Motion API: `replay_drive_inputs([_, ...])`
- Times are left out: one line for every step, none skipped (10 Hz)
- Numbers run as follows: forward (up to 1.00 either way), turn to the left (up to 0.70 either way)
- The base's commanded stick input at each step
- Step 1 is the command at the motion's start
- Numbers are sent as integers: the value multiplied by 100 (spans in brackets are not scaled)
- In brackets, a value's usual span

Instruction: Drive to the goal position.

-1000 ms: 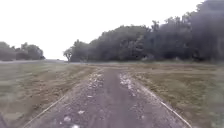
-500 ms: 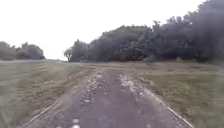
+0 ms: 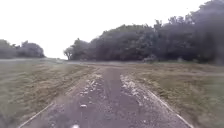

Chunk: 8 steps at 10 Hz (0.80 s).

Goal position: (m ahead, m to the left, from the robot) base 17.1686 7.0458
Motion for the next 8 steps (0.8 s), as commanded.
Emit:
replay_drive_inputs([45,0])
replay_drive_inputs([45,0])
replay_drive_inputs([45,0])
replay_drive_inputs([45,0])
replay_drive_inputs([45,0])
replay_drive_inputs([45,0])
replay_drive_inputs([45,0])
replay_drive_inputs([45,0])
